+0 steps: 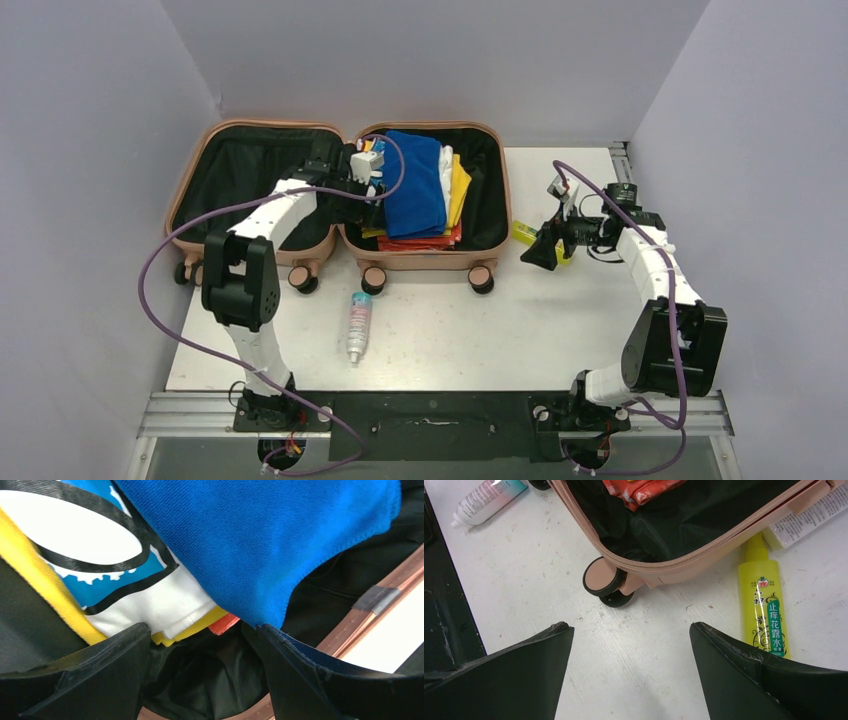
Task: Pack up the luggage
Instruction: Place the clothes in the luggage.
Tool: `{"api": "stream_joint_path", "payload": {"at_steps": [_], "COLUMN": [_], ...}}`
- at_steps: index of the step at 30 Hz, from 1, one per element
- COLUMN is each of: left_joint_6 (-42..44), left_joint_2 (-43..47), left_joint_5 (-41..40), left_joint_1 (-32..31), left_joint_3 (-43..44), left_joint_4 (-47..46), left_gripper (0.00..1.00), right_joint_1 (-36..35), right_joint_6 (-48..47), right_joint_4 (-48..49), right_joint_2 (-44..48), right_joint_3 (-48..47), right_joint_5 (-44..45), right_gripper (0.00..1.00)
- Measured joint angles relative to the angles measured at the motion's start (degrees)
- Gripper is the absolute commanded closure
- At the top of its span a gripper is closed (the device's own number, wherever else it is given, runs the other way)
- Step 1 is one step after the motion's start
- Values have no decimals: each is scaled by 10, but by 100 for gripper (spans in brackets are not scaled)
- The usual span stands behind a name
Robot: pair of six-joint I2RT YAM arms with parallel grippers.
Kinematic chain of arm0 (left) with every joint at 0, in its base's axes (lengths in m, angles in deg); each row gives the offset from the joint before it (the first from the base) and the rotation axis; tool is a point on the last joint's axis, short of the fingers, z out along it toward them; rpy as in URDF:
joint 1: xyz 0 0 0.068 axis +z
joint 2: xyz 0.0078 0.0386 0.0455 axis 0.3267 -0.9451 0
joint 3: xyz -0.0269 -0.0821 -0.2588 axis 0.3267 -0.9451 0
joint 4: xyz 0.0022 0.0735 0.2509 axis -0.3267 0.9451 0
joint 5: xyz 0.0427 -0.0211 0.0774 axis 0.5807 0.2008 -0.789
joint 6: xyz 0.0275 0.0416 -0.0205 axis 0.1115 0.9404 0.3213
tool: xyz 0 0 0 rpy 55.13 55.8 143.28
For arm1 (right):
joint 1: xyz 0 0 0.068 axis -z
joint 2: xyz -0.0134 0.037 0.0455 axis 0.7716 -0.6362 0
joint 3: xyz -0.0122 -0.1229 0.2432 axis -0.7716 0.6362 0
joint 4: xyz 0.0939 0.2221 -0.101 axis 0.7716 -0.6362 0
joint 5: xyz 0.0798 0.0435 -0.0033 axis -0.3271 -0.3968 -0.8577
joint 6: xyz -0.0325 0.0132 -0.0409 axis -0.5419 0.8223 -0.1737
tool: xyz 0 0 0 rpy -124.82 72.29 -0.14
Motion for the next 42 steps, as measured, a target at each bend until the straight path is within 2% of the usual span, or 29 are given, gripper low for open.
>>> {"api": "stream_joint_path", "payload": {"at_steps": [11, 16, 22, 33, 42], "left_joint_6": [-65, -109, -127, -128, -126], "left_joint_2": [30, 89, 127, 70, 39], "left_joint_5": [99, 131, 150, 145, 111], "left_joint_1": [18, 27, 26, 6, -4], "left_joint_3": [-61, -121, -130, -142, -144], "left_joint_4": [-79, -142, -170, -174, -186], "left_gripper": [29, 41, 45, 49, 48], "right_joint_1": [0, 0, 0, 0, 0], "right_joint_6": [0, 0, 0, 1, 0], "right_joint_4": [9, 10, 11, 12, 13], "right_joint_2": [26, 26, 26, 26, 26], "right_joint_3": [15, 18, 18, 22, 22], "right_joint_5": [0, 0, 0, 0, 0], "right_gripper": [10, 10, 10, 10, 10]}}
